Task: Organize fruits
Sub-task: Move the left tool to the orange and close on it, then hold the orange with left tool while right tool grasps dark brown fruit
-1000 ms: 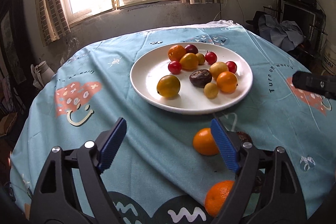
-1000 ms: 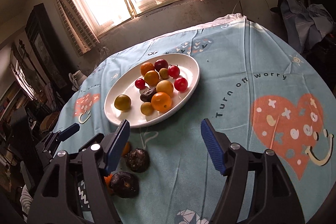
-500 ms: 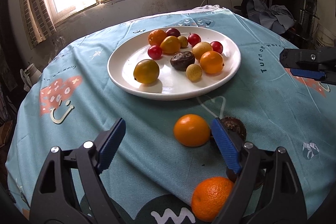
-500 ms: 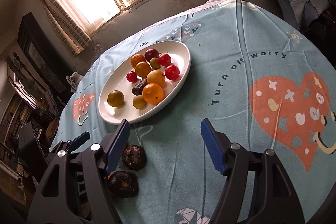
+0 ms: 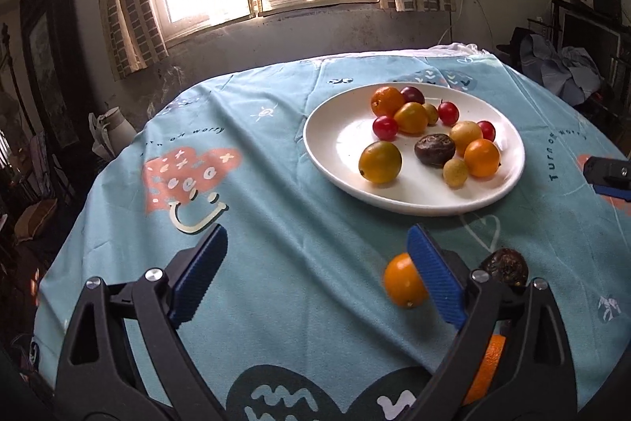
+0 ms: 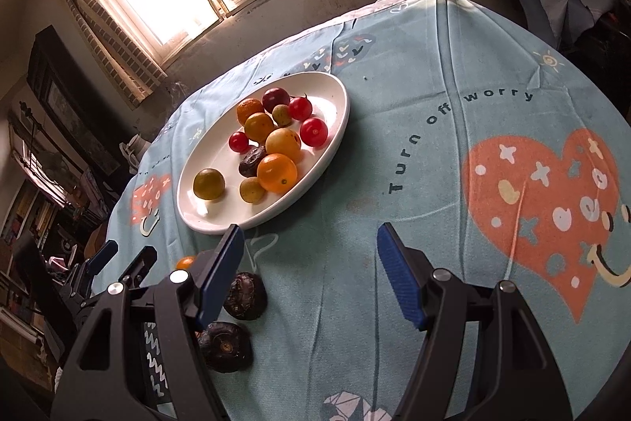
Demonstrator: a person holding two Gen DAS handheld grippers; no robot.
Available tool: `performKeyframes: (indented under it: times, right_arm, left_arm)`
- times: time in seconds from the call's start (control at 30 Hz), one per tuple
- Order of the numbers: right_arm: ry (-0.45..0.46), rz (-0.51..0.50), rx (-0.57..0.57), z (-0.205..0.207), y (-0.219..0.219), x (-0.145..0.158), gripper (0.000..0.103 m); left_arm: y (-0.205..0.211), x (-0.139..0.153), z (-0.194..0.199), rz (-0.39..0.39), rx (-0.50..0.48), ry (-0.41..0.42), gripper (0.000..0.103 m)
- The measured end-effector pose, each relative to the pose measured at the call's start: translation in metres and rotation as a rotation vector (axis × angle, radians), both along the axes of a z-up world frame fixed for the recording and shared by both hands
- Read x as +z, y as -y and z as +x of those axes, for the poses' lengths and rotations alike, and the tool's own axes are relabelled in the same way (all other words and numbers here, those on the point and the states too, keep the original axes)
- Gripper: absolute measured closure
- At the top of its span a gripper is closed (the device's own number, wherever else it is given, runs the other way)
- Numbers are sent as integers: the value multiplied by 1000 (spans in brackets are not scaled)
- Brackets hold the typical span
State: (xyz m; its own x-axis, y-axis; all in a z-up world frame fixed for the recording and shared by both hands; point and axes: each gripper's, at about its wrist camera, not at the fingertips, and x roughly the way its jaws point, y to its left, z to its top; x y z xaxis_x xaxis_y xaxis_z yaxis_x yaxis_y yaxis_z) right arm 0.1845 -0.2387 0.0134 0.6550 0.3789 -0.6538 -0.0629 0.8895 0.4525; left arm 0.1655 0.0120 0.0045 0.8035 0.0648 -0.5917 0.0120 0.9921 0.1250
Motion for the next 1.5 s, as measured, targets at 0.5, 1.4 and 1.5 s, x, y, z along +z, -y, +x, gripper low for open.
performKeyframes:
  times: [0.5, 1.4, 1.5]
  right_arm:
    - [-5, -15, 3, 0, -4, -1, 33]
    - [-13, -44, 69, -1, -20, -8, 33]
    - [0, -67, 127, -3, -33, -8, 33]
  left_arm:
    - [44, -24, -9, 73, -227, -56, 13]
    - [9, -33, 16, -144, -178, -196, 67]
    - [-5, -18, 11, -133, -102, -133, 67]
